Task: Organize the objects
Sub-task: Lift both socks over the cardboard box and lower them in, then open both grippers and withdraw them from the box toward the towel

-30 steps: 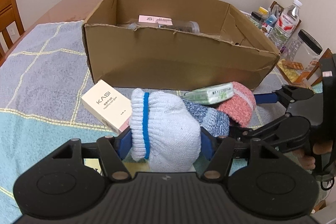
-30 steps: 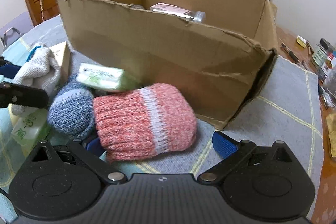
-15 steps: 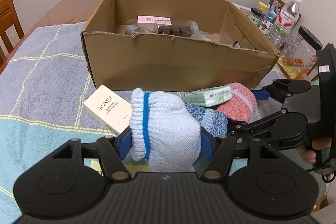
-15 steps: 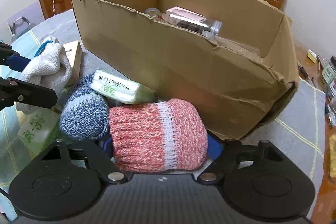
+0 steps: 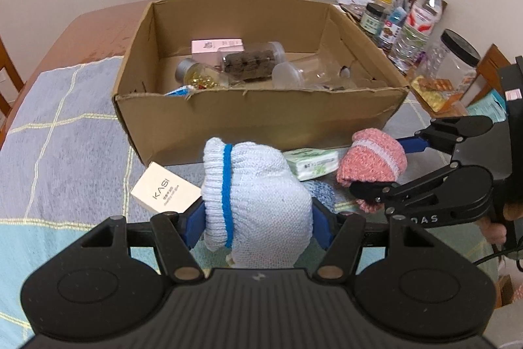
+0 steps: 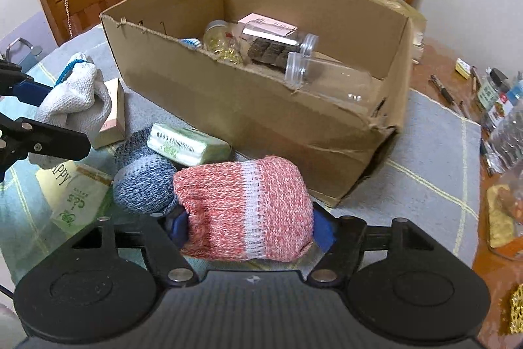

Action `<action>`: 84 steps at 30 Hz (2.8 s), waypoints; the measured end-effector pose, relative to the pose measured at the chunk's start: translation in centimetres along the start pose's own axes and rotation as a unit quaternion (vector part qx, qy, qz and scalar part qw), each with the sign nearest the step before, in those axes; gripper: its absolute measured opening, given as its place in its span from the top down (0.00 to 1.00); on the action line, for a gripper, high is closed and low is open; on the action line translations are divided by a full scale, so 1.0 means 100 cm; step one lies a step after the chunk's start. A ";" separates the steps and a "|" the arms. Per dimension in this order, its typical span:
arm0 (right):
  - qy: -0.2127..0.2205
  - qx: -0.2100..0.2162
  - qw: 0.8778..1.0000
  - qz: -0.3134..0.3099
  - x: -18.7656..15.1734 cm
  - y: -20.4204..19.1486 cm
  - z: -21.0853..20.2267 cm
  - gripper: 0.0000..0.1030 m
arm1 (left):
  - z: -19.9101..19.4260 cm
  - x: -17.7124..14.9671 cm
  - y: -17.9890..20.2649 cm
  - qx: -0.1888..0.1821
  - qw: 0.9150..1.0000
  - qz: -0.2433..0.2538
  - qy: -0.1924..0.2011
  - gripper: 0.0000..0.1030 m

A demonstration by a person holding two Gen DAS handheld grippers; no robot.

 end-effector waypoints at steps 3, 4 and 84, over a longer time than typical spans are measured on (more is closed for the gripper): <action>-0.003 -0.006 1.000 0.011 0.003 0.004 -0.011 0.26 | -0.004 0.005 0.000 -0.006 1.000 0.006 -0.004 0.38; -0.003 -0.007 1.000 0.014 0.004 0.006 -0.015 0.26 | -0.006 0.007 0.000 -0.008 1.000 0.008 -0.005 0.38; 0.072 -0.061 0.995 0.017 0.152 0.078 -0.028 0.00 | 0.015 0.087 -0.042 0.056 0.997 0.034 0.050 0.03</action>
Point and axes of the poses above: each gripper's, at about its wrist camera, not at the fingertips, and z roughly the way its jaws point, y to its right, x to its top, the point moved 9 cm from there along z, roughly the way its jaws point, and after that the axes turned 4 degrees about y, right-handed, at the moved point
